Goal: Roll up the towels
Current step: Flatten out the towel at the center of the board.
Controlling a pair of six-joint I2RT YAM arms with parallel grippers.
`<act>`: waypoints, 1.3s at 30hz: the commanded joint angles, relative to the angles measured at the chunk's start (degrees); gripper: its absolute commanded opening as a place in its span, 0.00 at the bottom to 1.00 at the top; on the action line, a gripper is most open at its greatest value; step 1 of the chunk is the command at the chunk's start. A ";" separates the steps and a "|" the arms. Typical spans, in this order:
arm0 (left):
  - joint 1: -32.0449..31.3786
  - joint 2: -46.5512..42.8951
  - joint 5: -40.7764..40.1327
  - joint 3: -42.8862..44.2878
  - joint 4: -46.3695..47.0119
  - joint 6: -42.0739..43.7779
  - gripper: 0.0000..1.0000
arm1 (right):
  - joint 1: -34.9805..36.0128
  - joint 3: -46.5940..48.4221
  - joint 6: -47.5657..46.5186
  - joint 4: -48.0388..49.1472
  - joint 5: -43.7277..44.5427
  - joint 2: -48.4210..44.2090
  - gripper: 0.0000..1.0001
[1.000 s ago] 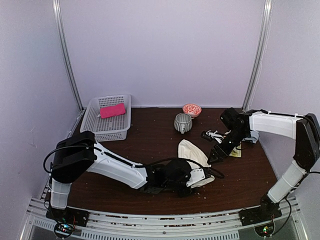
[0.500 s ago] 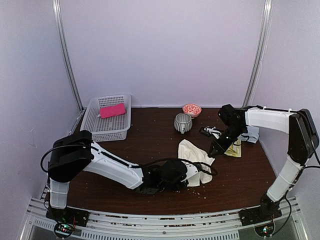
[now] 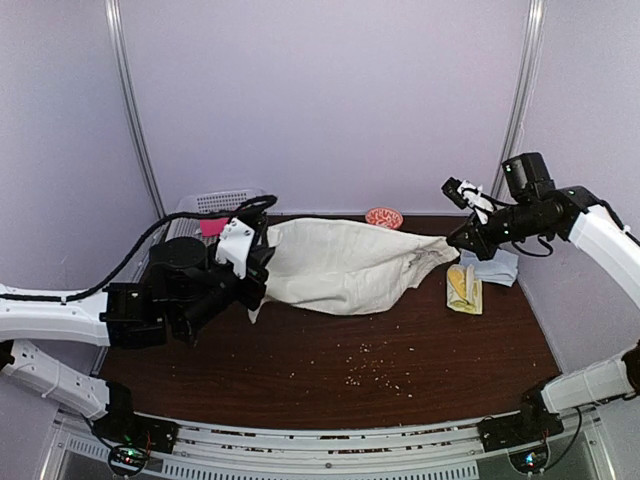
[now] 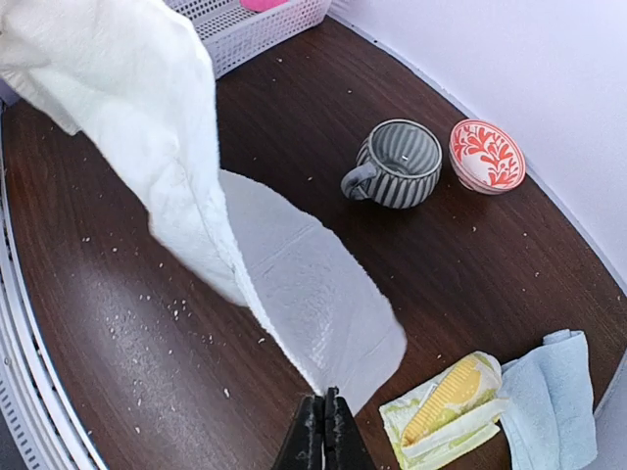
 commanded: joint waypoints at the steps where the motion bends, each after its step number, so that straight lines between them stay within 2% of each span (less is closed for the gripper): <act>1: -0.53 -4.37 7.96 -7.27 -10.39 -10.70 0.00 | 0.08 -9.37 -8.20 -3.27 0.27 -5.46 0.00; 4: -0.73 -7.94 13.50 -11.53 -12.14 -14.51 0.00 | 0.08 -13.73 -11.24 -4.83 1.66 -7.39 0.00; 9: -0.66 -7.97 12.22 -12.33 -17.94 -19.70 0.00 | 0.10 -16.14 -13.37 -7.06 -1.12 -4.37 0.00; 15: -0.48 -7.73 10.22 -12.08 -17.64 -15.79 0.00 | 0.34 -11.59 -12.71 -8.52 -1.71 0.79 0.00; 20: -0.46 -14.15 3.95 -8.73 -20.22 -14.03 0.00 | 0.34 -4.04 -9.54 -6.62 -0.22 -2.77 0.00; 22: -0.46 -18.39 4.04 -7.80 -20.76 -12.68 0.00 | 0.29 -1.53 -7.73 -5.87 -0.70 -5.45 0.00; 28: -0.72 -31.37 13.94 -6.16 -22.42 -6.03 0.00 | 0.34 1.06 -6.40 -9.23 -7.27 -12.97 0.00; 32: -1.05 -32.12 24.40 -5.32 -26.63 -6.84 0.00 | -0.19 -2.13 -10.19 -14.93 -16.14 -17.78 0.00; 34: -1.75 -31.39 26.67 -6.13 -26.79 -8.30 0.00 | -0.45 -4.93 -13.81 -18.31 -19.68 -19.20 0.00; 36: -1.95 -30.58 25.07 -6.67 -25.92 -8.89 0.00 | -0.45 -6.62 -15.10 -19.74 -20.49 -19.23 0.00; 39: -1.95 -29.06 14.04 -7.10 -23.82 -8.82 0.00 | -0.46 -5.39 -14.11 -18.08 -17.53 -16.90 0.00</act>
